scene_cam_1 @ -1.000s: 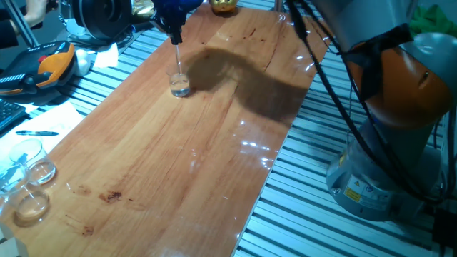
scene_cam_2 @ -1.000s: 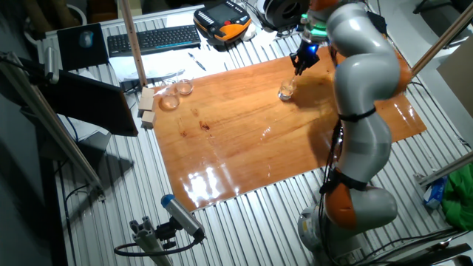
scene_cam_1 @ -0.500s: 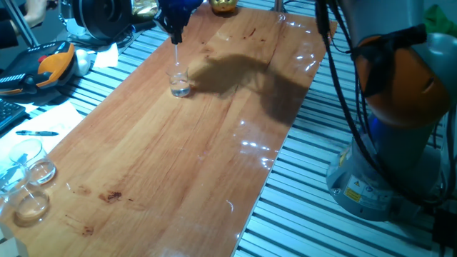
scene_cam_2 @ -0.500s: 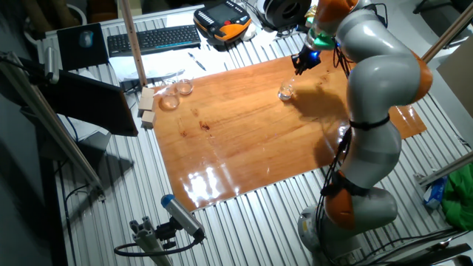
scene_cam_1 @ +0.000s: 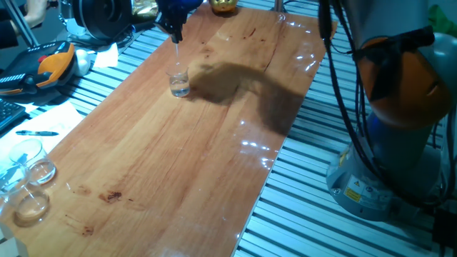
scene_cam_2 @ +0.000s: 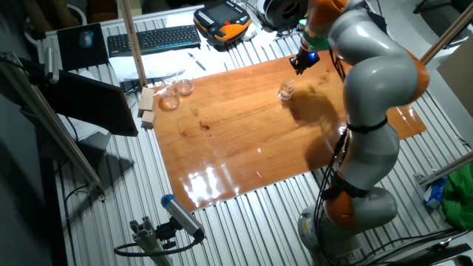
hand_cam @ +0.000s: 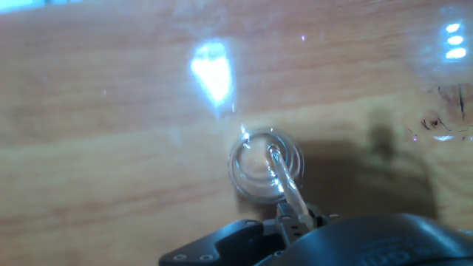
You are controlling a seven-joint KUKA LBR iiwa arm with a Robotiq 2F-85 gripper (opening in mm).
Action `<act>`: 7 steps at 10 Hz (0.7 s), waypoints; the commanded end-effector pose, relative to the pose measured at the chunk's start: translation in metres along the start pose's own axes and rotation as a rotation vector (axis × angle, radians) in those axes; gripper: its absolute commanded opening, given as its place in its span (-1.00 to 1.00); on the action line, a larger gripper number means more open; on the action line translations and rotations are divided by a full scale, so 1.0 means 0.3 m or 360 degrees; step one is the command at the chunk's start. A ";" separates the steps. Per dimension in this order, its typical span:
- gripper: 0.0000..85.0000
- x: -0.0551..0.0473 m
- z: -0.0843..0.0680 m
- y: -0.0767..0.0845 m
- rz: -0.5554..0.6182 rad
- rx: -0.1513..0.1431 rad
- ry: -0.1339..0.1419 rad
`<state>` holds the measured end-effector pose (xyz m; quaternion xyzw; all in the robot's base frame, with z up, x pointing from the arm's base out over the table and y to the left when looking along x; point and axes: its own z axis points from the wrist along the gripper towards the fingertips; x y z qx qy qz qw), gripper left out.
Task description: Stir the beaker with a glass rod
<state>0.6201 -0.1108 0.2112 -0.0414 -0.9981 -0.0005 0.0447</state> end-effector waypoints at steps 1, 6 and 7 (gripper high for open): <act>-1.00 0.000 0.001 0.000 0.0010 0.0003 0.0109; -1.00 0.001 0.004 0.000 0.0002 0.0012 0.0076; -1.00 0.001 0.000 0.000 -0.0036 0.0021 0.0010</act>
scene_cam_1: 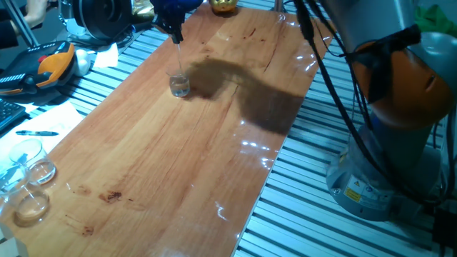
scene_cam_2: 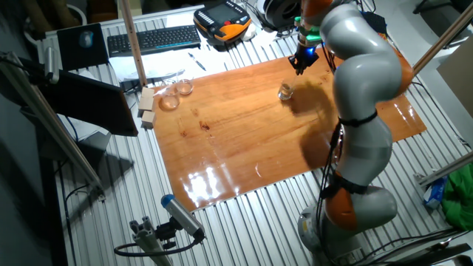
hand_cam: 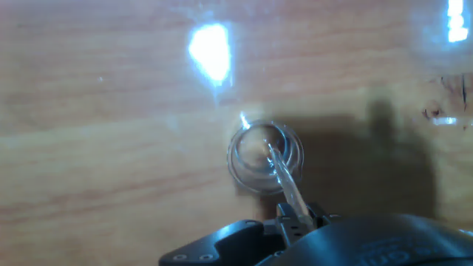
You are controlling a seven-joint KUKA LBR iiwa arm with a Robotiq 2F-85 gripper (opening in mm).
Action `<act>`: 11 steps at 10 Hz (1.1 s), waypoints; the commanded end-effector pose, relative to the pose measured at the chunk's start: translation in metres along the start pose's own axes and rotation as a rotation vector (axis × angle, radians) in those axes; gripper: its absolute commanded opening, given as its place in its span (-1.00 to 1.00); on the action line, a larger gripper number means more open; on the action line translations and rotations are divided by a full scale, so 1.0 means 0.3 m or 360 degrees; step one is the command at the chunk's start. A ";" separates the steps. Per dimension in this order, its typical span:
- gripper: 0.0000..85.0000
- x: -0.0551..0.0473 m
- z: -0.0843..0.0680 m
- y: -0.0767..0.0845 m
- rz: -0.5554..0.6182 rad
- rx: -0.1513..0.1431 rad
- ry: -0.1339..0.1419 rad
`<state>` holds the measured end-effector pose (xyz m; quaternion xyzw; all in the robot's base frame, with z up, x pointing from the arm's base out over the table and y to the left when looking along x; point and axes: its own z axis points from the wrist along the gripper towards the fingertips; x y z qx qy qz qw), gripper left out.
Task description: Stir the beaker with a glass rod
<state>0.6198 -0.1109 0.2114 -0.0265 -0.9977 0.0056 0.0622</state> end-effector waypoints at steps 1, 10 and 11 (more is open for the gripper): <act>-1.00 0.000 0.000 0.000 -0.0009 -0.0007 -0.0128; -1.00 0.004 0.029 0.009 0.0274 -0.0317 0.0045; -1.00 0.007 0.025 0.007 0.0241 -0.0267 0.0094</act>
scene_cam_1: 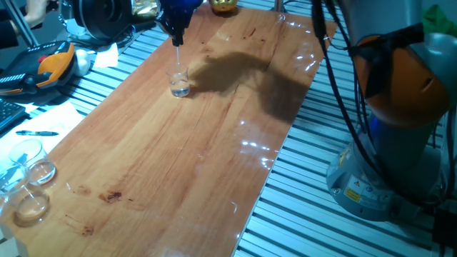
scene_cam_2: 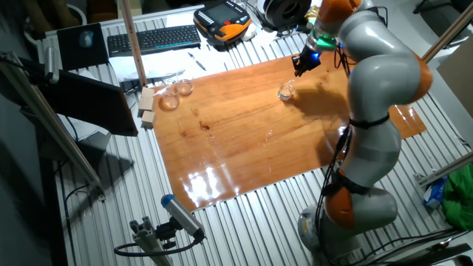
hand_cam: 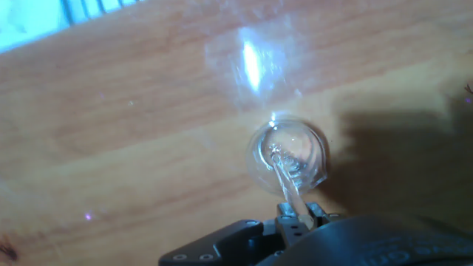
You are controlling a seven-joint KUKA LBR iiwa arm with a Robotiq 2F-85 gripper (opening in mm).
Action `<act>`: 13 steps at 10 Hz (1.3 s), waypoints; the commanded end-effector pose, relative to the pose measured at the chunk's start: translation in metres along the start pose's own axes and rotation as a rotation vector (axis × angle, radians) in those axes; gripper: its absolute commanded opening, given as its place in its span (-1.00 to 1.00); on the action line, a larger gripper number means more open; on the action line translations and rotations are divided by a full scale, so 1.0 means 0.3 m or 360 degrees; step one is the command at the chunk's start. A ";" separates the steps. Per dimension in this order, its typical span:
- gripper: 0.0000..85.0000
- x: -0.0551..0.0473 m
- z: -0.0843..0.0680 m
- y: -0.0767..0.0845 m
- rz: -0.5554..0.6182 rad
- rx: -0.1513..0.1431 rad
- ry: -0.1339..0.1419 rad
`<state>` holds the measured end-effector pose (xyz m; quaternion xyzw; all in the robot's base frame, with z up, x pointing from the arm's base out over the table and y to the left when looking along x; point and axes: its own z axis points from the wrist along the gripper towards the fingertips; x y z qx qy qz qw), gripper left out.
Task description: Stir the beaker with a glass rod
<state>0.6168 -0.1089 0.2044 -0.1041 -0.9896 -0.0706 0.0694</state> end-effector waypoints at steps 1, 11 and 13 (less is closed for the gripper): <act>-1.00 0.002 -0.006 0.000 -0.0010 0.0044 0.0090; -1.00 -0.005 -0.014 0.009 -0.0170 0.0024 -0.0339; -1.00 -0.002 -0.002 0.015 0.0008 -0.0124 -0.0245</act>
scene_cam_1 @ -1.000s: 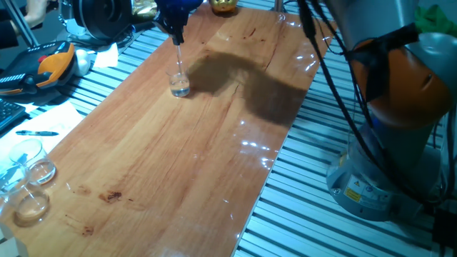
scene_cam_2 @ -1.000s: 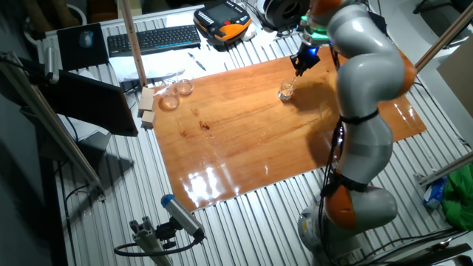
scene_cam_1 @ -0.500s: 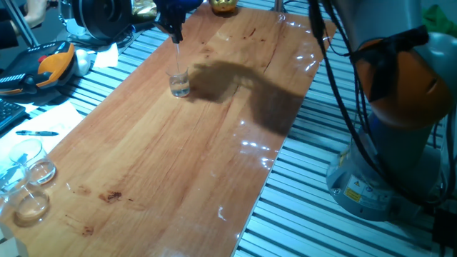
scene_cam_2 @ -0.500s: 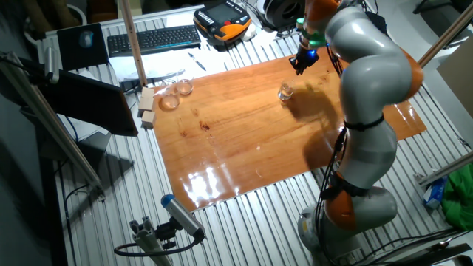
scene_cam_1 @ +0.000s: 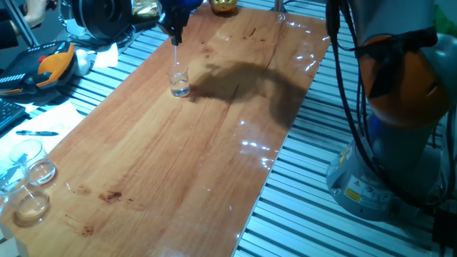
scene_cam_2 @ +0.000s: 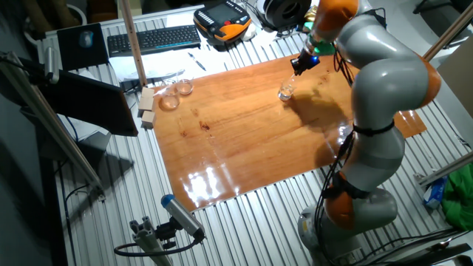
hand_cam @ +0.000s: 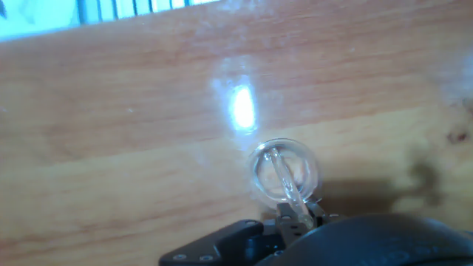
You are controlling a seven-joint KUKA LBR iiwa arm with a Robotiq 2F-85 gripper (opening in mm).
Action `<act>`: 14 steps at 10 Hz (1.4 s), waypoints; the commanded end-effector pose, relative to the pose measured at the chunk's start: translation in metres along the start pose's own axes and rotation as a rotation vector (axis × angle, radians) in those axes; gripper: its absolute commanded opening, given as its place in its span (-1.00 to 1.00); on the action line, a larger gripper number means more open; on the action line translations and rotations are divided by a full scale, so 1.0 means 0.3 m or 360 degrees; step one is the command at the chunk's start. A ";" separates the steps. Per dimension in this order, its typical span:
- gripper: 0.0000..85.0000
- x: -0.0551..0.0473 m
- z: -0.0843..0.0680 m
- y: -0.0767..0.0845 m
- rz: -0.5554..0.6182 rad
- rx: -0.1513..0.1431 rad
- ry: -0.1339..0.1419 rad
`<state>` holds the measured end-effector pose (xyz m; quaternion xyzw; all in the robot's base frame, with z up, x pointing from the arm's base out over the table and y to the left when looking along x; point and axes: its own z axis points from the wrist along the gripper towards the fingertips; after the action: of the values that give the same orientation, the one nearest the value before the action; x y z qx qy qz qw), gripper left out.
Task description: Stir the beaker with a glass rod
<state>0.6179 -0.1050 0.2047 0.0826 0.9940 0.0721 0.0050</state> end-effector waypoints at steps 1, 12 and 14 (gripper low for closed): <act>-1.00 0.002 0.001 0.000 0.0151 -0.0102 0.0055; -1.00 -0.001 -0.034 -0.001 -0.0193 0.0173 -0.0063; -1.00 0.001 -0.018 0.003 0.0058 -0.0042 0.0023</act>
<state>0.6174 -0.1050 0.2097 0.0401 0.9986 0.0337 -0.0033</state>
